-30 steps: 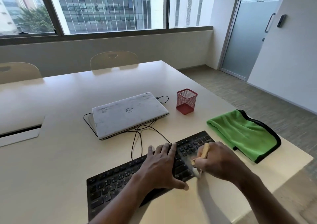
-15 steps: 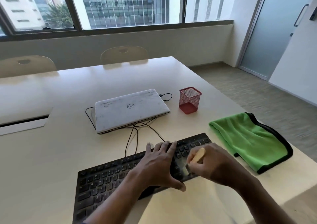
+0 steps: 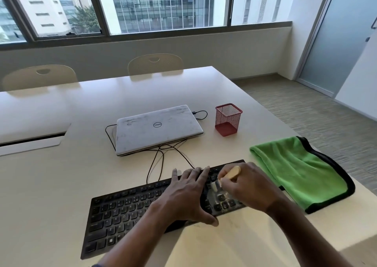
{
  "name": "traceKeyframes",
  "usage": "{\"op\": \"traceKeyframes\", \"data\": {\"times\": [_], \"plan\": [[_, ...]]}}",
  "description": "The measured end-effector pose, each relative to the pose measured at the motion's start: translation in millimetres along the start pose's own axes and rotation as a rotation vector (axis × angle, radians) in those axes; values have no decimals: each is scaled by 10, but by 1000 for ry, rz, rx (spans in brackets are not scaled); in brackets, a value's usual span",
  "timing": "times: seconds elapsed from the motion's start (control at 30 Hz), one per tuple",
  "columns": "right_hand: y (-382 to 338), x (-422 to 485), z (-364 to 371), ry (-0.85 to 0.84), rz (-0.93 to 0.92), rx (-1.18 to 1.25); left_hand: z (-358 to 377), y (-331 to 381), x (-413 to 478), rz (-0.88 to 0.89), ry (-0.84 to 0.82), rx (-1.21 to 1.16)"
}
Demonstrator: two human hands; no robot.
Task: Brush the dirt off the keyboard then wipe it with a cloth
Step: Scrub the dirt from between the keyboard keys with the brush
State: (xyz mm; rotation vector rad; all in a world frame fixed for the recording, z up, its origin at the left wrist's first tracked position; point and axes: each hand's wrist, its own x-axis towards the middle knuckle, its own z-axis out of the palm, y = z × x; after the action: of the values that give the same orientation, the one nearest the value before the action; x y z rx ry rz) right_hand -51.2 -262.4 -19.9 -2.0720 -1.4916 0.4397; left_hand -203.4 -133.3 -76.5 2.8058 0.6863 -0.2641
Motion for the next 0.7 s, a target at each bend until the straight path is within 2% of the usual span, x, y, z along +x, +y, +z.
{"op": "traceKeyframes", "data": {"times": [0.13,0.27,0.33,0.4,0.5,0.57,0.7], "plan": [[30,-17,14,-143,-19,-37,-2,5,-2,-3,-4,-4],[-10,-4,-69,-62,-53,-16,-3,13,0,-7,-7,-1],[-56,-12,-52,-108,-99,19,-12,17,2,-9,-12,-2],[-55,-30,-8,-143,-113,-37,-17,19,0,-7,-15,0],[-4,-25,-29,-69,-63,-174,-21,25,-8,-6,-12,8],[3,-13,-67,-46,-59,-144,-25,27,-12,-4,-10,5],[-24,-27,-87,-131,-82,-76,-32,26,-6,-1,-12,9]]}}
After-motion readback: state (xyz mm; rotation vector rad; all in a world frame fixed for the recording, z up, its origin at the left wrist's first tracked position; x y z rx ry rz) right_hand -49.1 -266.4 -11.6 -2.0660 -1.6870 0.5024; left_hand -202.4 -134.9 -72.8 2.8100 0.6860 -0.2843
